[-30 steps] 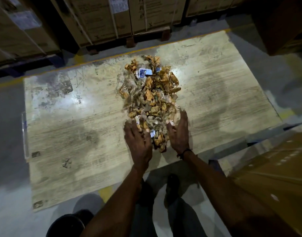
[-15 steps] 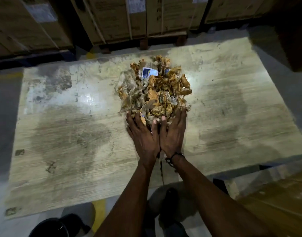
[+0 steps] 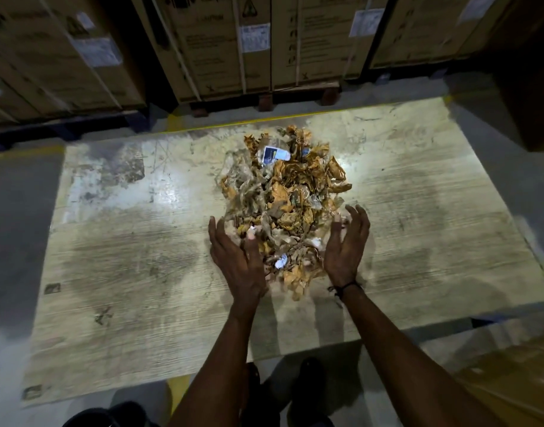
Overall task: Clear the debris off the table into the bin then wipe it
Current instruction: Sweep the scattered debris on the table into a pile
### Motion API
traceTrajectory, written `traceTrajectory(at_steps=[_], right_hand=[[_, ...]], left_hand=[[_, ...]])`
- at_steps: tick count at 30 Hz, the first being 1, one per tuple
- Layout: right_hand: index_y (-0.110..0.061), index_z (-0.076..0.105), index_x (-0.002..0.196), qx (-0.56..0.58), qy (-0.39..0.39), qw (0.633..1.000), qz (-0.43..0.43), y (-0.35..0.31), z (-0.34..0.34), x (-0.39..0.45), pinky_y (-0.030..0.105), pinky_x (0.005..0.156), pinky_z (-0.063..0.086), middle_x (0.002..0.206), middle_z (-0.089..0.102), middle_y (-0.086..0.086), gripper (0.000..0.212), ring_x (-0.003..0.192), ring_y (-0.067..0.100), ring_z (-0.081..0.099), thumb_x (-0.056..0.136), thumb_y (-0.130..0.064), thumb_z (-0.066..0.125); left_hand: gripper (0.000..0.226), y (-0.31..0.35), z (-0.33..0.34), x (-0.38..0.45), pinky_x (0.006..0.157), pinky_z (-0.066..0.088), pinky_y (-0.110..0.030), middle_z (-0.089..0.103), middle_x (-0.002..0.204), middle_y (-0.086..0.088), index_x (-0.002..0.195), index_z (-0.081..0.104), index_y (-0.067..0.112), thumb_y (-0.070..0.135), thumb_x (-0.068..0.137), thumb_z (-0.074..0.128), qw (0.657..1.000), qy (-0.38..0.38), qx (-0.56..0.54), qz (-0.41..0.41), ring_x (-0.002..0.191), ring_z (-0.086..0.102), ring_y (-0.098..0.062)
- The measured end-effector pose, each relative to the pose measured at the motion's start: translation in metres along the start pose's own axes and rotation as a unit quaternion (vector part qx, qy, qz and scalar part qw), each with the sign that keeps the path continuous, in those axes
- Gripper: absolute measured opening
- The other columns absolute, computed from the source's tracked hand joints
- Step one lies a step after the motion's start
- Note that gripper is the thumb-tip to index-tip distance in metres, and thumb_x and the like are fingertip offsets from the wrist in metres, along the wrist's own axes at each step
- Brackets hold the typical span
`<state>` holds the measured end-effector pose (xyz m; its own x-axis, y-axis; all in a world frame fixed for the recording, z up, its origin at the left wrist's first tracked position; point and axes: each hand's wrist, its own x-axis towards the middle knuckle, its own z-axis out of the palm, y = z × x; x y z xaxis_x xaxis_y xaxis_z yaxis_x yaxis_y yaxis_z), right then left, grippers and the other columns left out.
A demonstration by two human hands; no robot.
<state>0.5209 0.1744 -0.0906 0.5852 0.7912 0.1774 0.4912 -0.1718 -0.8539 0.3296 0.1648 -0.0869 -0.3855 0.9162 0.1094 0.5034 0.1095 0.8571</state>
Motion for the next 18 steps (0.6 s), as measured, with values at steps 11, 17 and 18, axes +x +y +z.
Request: traceTrajectory(at_steps=[11,17,18], right_hand=[[-0.016,0.041,0.155,-0.010,-0.122,0.991,-0.047,0.000,0.025,0.028,0.037,0.120,0.034,0.161,0.041,0.007,0.056,0.148,0.022,0.038,0.109,-0.046,0.035],[-0.015,0.059,0.129,0.031,-0.018,0.997,-0.069,-0.019,0.022,0.074,0.024,0.086,0.056,0.131,0.047,0.005,0.037,0.111,0.021,0.057,0.106,-0.043,0.050],[-0.018,0.056,0.135,0.027,-0.041,0.997,-0.056,-0.020,0.026,0.086,0.027,0.087,0.056,0.138,0.044,0.004,0.041,0.114,0.026,0.059,0.106,-0.046,0.049]], left_hand=[[0.067,0.000,0.023,0.048,0.129,0.016,-0.049,0.009,0.176,-0.001,0.167,0.019,0.023,0.051,0.109,0.037,0.992,-0.081,0.063,0.075,0.162,0.010,-0.017],[0.063,0.004,0.002,0.104,0.124,0.022,-0.050,0.031,0.167,-0.006,0.156,0.040,0.017,0.052,0.104,0.043,0.995,0.004,0.049,0.081,0.154,0.029,-0.024],[0.064,0.003,0.004,0.120,0.125,0.025,-0.052,0.031,0.167,-0.007,0.157,0.039,0.018,0.055,0.104,0.041,0.996,-0.020,0.040,0.075,0.154,0.029,-0.025]])
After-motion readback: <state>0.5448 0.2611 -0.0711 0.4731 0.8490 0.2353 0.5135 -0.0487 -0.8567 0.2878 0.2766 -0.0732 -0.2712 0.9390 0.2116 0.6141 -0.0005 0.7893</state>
